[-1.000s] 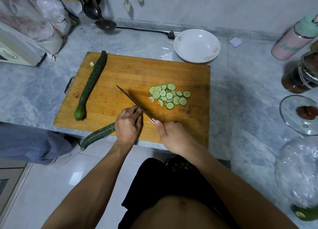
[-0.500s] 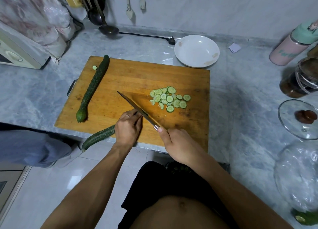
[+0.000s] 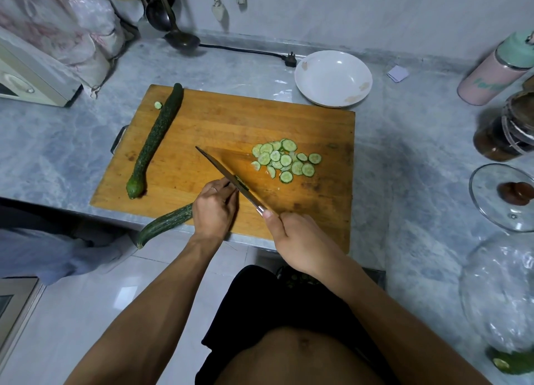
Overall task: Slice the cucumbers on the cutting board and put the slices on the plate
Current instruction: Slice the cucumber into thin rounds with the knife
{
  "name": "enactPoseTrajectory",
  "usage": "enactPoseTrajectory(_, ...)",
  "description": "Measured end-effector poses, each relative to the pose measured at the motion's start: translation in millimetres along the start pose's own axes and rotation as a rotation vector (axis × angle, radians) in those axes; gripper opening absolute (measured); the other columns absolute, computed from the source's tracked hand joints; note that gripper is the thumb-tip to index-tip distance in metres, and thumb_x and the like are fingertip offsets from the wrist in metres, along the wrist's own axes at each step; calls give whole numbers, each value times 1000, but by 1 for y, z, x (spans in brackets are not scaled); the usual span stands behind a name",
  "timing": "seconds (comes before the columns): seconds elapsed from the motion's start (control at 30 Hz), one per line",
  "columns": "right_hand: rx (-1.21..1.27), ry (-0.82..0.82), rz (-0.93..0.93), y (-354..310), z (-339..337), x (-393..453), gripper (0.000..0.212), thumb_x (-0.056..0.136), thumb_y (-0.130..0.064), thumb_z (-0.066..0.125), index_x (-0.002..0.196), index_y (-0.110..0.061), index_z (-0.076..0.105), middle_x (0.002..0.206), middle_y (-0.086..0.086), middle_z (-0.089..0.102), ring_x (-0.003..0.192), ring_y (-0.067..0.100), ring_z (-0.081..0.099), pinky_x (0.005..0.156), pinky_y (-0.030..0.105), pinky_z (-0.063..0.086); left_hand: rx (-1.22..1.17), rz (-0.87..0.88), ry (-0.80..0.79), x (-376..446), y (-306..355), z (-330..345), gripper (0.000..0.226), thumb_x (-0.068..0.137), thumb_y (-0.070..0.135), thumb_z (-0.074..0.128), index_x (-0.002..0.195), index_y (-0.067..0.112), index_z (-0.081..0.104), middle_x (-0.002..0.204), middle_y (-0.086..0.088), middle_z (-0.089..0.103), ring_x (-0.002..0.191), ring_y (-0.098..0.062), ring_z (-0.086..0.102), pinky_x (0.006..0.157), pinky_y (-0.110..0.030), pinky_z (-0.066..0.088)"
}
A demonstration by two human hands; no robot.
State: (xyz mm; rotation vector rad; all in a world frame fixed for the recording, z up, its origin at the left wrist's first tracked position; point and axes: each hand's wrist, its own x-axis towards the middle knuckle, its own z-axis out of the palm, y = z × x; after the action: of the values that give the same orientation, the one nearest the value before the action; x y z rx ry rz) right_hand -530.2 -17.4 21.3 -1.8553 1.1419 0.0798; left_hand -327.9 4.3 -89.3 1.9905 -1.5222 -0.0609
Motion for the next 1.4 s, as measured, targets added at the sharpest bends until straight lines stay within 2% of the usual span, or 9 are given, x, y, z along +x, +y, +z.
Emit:
enactPoseTrajectory(0.3,-3,71,-3,-4,10,28,59,105,-51,19,62,-20,43,70,7,52,84,29,54,71,35,39,5,0,-15,0,4,-2,21,87,12,63,100,5,77,111,-12,72,99,-32,67,73,-38,58)
enactPoseTrajectory(0.43,49,90,-10,-1,-1,24,71,106,-48,19,76,-2,64,66,11,59,72,27,57,66,34,39,4,26,-51,-1,3,-11,22,86,4,70,107,6,75,115,-13,70,99,-32,68,76,-38,57)
enactPoseTrajectory(0.5,81,98,-8,0,-5,24,74,106,-48,20,78,3,65,69,16,63,68,27,60,65,37,44,5,21,-41,0,4,-13,21,85,3,71,106,6,76,114,-14,71,96,-32,69,74,-37,57)
enactPoseTrajectory(0.6,48,95,-33,2,-6,17,66,106,-48,22,64,-7,53,60,7,53,58,19,50,58,35,36,19,52,-37,1,6,-13,19,87,7,66,103,4,76,113,-13,71,94,-33,69,70,-37,57)
enactPoseTrajectory(0.73,-31,69,-62,0,-5,2,55,105,-51,21,66,-20,45,76,6,55,78,20,47,68,34,36,27,63,-57,0,1,-11,20,90,11,61,103,5,76,118,-10,69,98,-32,66,68,-36,57)
enactPoseTrajectory(0.9,-37,66,-68,-4,-6,-5,59,105,-51,20,70,-15,50,79,11,60,81,25,56,71,39,45,36,58,-74,-1,0,-8,17,87,8,64,99,6,76,117,-8,70,98,-29,67,69,-36,58)
enactPoseTrajectory(1.17,13,14,-36,0,4,3,56,104,-53,18,67,-21,44,77,4,51,86,22,49,72,34,36,17,15,-81,-2,-2,-5,26,89,17,57,102,5,76,119,-10,69,102,-30,67,76,-38,58)
enactPoseTrajectory(1.27,49,21,-6,0,5,9,58,104,-55,17,63,-22,41,70,2,45,78,21,47,68,33,35,23,8,-62,-1,-2,-4,26,89,18,58,102,4,76,117,-13,70,101,-32,68,75,-39,59)
enactPoseTrajectory(1.4,40,39,1,-3,7,25,64,104,-54,16,61,-18,46,68,6,50,74,23,52,67,33,37,21,30,-31,-1,-2,-2,22,89,14,62,102,4,76,115,-15,70,98,-33,69,74,-39,58)
